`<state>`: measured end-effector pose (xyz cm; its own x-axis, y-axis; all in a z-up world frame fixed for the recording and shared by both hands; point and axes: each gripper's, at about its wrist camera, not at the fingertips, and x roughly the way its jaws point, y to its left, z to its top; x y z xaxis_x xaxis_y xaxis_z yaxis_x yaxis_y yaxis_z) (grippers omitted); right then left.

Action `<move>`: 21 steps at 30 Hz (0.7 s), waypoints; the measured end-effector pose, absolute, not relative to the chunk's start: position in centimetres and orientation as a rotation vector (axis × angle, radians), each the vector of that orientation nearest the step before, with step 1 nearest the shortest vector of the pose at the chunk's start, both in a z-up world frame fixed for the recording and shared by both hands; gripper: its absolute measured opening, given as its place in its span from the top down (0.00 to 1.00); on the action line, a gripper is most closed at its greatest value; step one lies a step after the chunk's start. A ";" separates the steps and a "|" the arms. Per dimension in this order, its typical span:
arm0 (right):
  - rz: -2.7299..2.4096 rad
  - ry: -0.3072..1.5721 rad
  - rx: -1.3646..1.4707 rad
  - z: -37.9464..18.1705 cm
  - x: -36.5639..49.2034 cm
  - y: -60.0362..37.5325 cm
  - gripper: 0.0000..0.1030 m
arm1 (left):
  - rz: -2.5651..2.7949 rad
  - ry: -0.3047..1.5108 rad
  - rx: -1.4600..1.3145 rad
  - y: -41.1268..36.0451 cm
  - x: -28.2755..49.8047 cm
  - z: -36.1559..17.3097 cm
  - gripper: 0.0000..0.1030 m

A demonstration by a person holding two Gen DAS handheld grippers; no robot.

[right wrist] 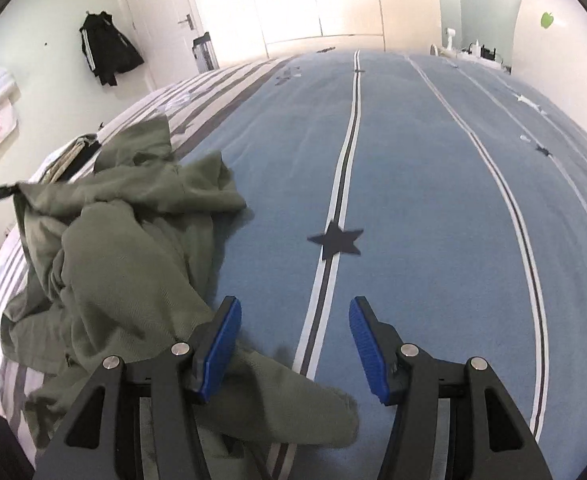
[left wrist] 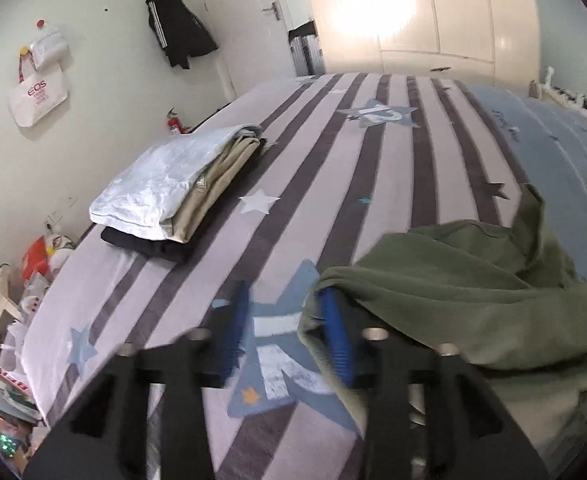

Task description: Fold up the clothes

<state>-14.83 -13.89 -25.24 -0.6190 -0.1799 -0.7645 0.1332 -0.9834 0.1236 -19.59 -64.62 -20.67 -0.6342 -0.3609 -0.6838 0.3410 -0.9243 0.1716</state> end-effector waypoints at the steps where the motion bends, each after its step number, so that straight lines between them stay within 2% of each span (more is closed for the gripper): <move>1: -2.686 -0.094 1.266 -25.0 -15.1 -13.8 0.49 | -2.593 -0.047 1.052 -63.2 -18.9 -20.3 0.57; 6: -2.683 -0.131 1.238 -23.9 -16.4 -14.6 0.49 | -2.910 -0.079 1.091 -54.6 -18.2 -19.6 0.52; 12: -2.631 -0.088 1.262 -24.4 -15.9 -16.4 0.49 | -3.085 -0.141 1.286 -43.9 -20.3 -23.4 0.52; 15: -2.659 -0.051 1.279 -24.8 -15.1 -16.1 0.49 | -3.053 -0.185 1.337 -41.9 -21.8 -25.7 0.52; 16: -2.670 -0.041 1.286 -24.9 -14.9 -16.0 0.49 | -3.035 -0.203 1.336 -41.6 -22.2 -26.2 0.60; 17: -2.681 -0.038 1.288 -24.9 -14.7 -15.8 0.49 | -3.020 -0.218 1.333 -41.5 -22.4 -26.6 0.78; 19: -2.689 -0.033 1.290 -25.0 -14.5 -15.5 0.49 | -2.986 -0.246 1.321 -41.5 -22.7 -27.2 0.94; 21: -2.709 -0.014 1.294 -25.0 -14.3 -15.3 0.49 | -2.974 -0.256 1.301 -41.8 -23.1 -27.5 0.97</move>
